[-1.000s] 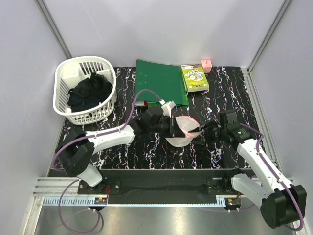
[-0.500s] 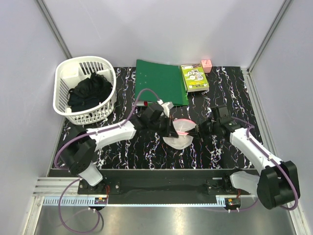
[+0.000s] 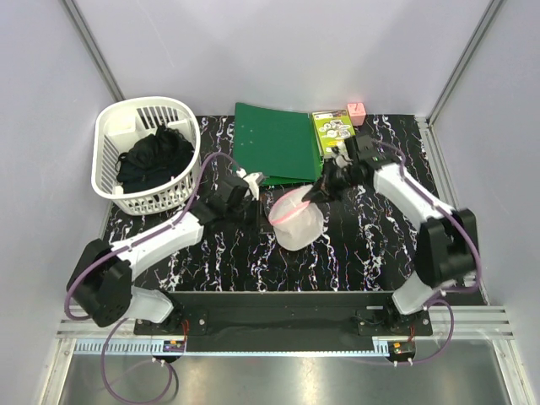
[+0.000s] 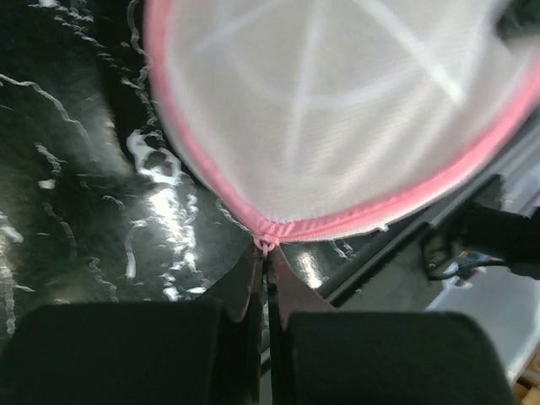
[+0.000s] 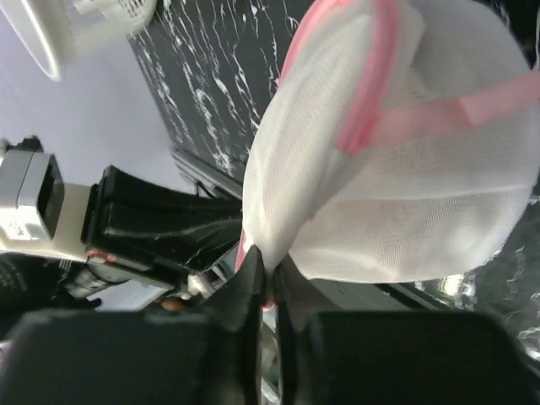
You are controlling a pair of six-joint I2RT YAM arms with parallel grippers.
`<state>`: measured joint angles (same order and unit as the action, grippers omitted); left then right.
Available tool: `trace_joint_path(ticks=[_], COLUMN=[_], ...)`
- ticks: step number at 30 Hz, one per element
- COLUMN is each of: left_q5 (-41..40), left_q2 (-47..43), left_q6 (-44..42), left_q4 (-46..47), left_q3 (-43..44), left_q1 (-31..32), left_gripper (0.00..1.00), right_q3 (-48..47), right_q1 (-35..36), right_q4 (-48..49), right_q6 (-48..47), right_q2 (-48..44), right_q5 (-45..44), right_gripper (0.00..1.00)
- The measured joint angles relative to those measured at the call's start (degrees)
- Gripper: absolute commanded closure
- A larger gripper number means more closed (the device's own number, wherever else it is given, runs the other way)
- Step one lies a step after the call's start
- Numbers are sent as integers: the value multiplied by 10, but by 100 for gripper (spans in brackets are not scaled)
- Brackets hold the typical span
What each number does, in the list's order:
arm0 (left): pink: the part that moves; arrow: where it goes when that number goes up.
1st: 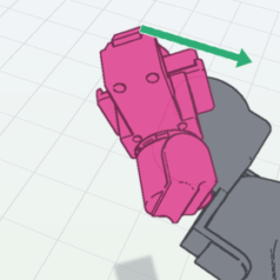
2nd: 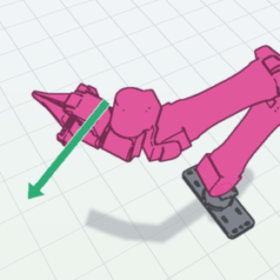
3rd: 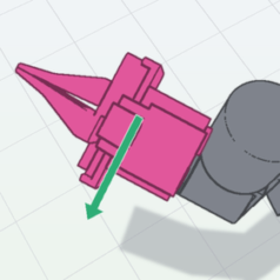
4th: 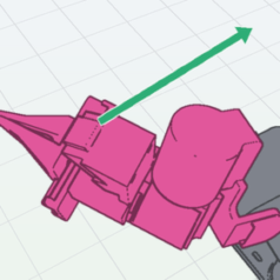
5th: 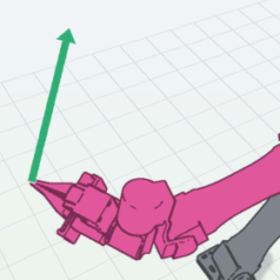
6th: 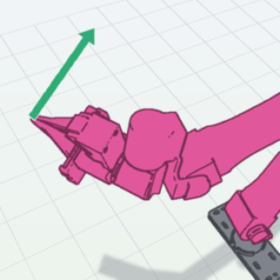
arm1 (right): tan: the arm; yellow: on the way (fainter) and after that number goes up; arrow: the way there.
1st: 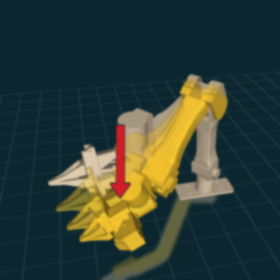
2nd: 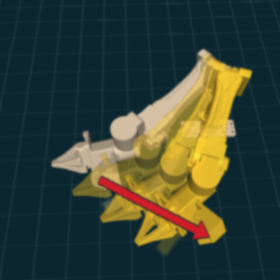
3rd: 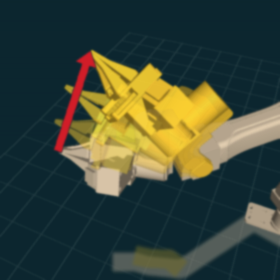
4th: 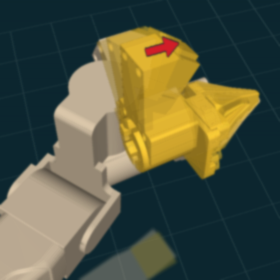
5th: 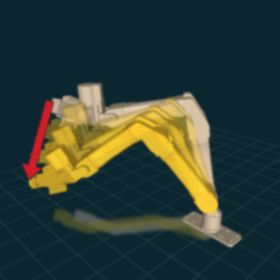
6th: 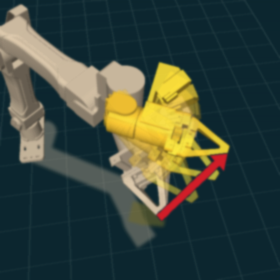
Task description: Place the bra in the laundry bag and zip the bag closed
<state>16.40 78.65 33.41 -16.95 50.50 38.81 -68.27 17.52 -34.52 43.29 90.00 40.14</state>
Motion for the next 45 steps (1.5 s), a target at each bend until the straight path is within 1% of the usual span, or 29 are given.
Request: trace_joint_path(ticks=[1, 2, 3, 4, 5, 8, 12, 14, 15, 17, 19, 22, 25, 26, 28, 29, 30, 32, 36, 42, 45], left_q5=[4, 12, 20, 28, 35, 50, 57, 58, 59, 59, 59, 61, 64, 64, 66, 66, 66, 64, 59, 28, 18], left_q2=[-8, -14, -17, -18, -16, 1, 47, 69, 74, 81, 82, 82, 82, 82, 82, 82, 82, 79, 58, -30, -51], left_q6=[7, 16, 26, 40, 52, 95, 138, 151, 153, 159, 162, 164, 164, 164, 163, 163, 161, 155, 134, 80, 53], left_q4=[7, 15, 28, 42, 61, 118, 167, 177, 178, 181, 185, 189, 192, 192, 192, 192, 190, 181, 140, 43, 7], left_q3=[-5, -9, -11, -12, -12, -11, -7, -2, 0, 6, 11, 17, 19, 19, 19, 19, 19, 19, 17, -34, -35], left_q1=[2, 5, 11, 17, 25, 48, 67, 73, 74, 75, 75, 75, 75, 76, 76, 76, 75, 74, 54, -50, -71], left_gripper=[100, 100, 100, 100, 100, 100, 100, 100, 100, 100, 100, 100, 100, 100, 100, 100, 100, 100, 100, 100, 100], right_q3=[-35, -85, -144, -185, -212, -217, -169, -130, -113, -59, 7, 60, 62, 62, 61, 61, 60, 60, 56, 4, -26], right_q1=[3, 7, 13, 17, 19, 19, 15, 15, 15, 15, 17, 29, 44, 51, 57, 58, 59, 60, 59, 38, 37], right_q4=[-20, -51, -84, -101, -115, -160, -199, -210, -208, -183, -138, -90, -47, -33, -14, -7, -1, 5, 3, -8, -12], right_q6=[-22, -51, -80, -98, -111, -128, -120, -99, -88, -46, 8, 59, 74, 76, 82, 83, 84, 85, 65, -4, -44], right_q2=[26, 60, 98, 123, 138, 131, 73, 20, -2, -57, -106, -117, -85, -77, -65, -60, -56, -48, -37, -20, -3], right_q5=[4, -1, -16, -33, -54, -118, -170, -172, -169, -149, -125, -104, -101, -101, -101, -101, -101, -104, -104, -81, -51], right_gripper=[67, 51, 40, 33, 22, 13, 12, 17, 24, 28, 31, 31, 37, 51, 62, 72, 79, 100, 100, 100, 100])
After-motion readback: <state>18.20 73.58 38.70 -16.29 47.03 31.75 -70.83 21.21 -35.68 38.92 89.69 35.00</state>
